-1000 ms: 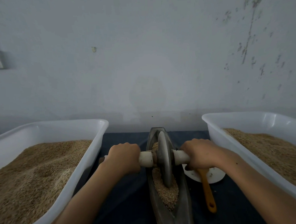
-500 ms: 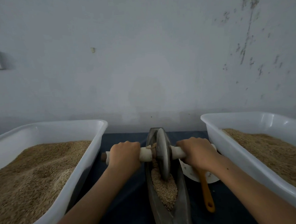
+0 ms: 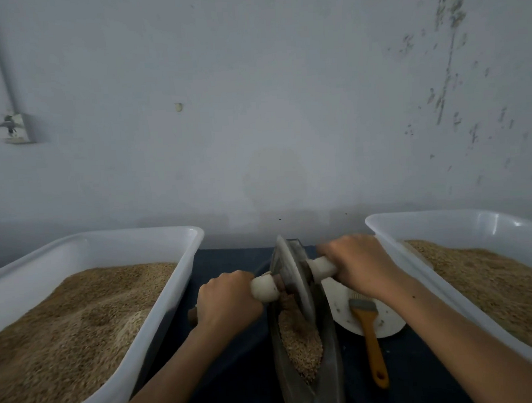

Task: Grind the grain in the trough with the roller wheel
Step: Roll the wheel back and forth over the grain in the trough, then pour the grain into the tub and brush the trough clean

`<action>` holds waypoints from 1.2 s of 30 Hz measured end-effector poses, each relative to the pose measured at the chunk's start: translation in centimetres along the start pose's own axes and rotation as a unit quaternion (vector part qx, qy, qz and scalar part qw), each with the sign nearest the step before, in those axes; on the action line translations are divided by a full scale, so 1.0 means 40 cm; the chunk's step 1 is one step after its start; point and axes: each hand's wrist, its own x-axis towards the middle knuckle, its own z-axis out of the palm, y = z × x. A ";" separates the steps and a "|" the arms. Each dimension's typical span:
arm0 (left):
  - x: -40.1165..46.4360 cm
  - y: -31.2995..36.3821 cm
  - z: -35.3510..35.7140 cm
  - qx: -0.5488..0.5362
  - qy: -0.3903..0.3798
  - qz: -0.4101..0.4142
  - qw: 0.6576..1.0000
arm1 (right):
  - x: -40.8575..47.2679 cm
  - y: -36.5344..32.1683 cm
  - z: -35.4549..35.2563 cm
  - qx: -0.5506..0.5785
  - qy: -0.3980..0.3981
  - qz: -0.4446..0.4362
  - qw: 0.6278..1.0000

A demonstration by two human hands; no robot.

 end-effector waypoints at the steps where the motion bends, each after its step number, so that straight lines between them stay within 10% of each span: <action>1: -0.001 0.001 -0.002 -0.018 0.005 -0.008 1.000 | 0.006 0.000 -0.008 -0.013 0.024 -0.010 1.000; 6: -0.007 -0.010 -0.006 -0.111 -0.022 -0.051 0.992 | 0.007 -0.017 -0.020 -0.055 0.184 -0.009 0.981; 12: -0.029 -0.023 0.021 -0.243 -0.075 -0.133 0.958 | -0.016 -0.024 -0.016 0.002 0.194 0.015 0.981; 16: -0.026 -0.018 0.021 -0.388 -0.099 -0.191 0.896 | -0.010 -0.044 0.000 0.192 0.153 0.033 0.969; 21: -0.024 -0.016 0.000 -0.433 -0.093 -0.207 0.872 | 0.106 -0.096 -0.024 0.577 0.059 0.078 0.811; 28: -0.049 -0.044 -0.018 -0.441 -0.090 -0.208 0.868 | 0.253 -0.177 0.008 0.676 -0.009 0.147 0.722; 36: -0.067 -0.042 0.007 -0.565 -0.043 -0.268 0.779 | 0.347 -0.245 0.085 0.672 -0.077 0.134 0.724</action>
